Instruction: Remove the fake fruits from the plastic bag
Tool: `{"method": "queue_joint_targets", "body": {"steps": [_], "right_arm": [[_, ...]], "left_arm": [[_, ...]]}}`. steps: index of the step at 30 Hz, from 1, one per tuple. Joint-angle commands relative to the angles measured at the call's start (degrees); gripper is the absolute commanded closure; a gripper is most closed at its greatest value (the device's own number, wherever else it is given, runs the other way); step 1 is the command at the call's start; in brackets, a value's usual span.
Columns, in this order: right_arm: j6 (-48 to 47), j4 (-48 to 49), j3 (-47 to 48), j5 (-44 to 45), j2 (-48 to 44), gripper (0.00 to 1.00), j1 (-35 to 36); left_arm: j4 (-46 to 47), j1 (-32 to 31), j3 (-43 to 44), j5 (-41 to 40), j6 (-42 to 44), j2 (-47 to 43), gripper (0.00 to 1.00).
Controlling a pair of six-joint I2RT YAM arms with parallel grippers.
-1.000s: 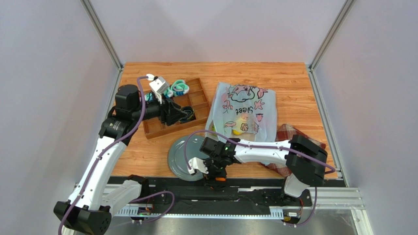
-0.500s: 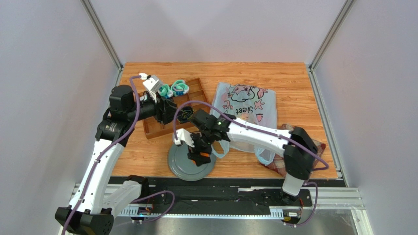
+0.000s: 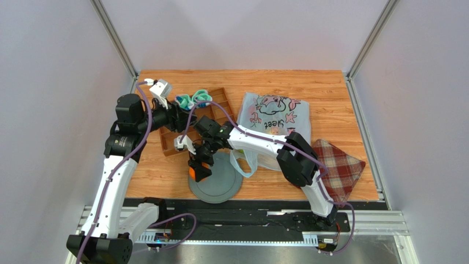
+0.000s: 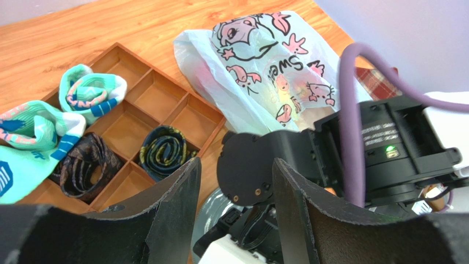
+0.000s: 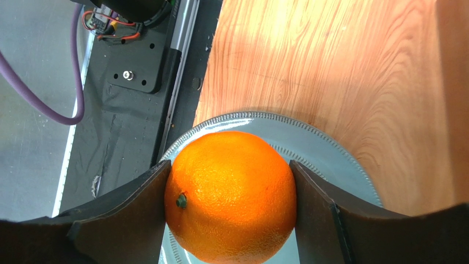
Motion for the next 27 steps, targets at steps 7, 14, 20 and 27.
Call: {"method": "queue_joint_targets", "body": {"steps": [7, 14, 20, 27], "right_arm": [[8.68, 0.95, 1.15, 0.99, 6.06, 0.00, -0.43], [5.17, -9.03, 3.00, 1.08, -6.92, 0.00, -4.28], [3.75, -20.73, -3.05, 8.53, -24.59, 0.00, -13.24], [18.34, -17.85, -25.90, 13.65, -42.09, 0.00, -38.07]], "left_arm": [[2.25, -0.73, 0.62, 5.48, -3.26, -0.91, 0.40], [2.16, 0.33, 4.39, 5.56, -4.22, -0.74, 0.42], [2.86, -0.63, 2.58, 8.47, -1.58, -2.23, 0.41], [7.35, -19.93, -8.61, -1.44, -6.42, 1.09, 0.41]]}}
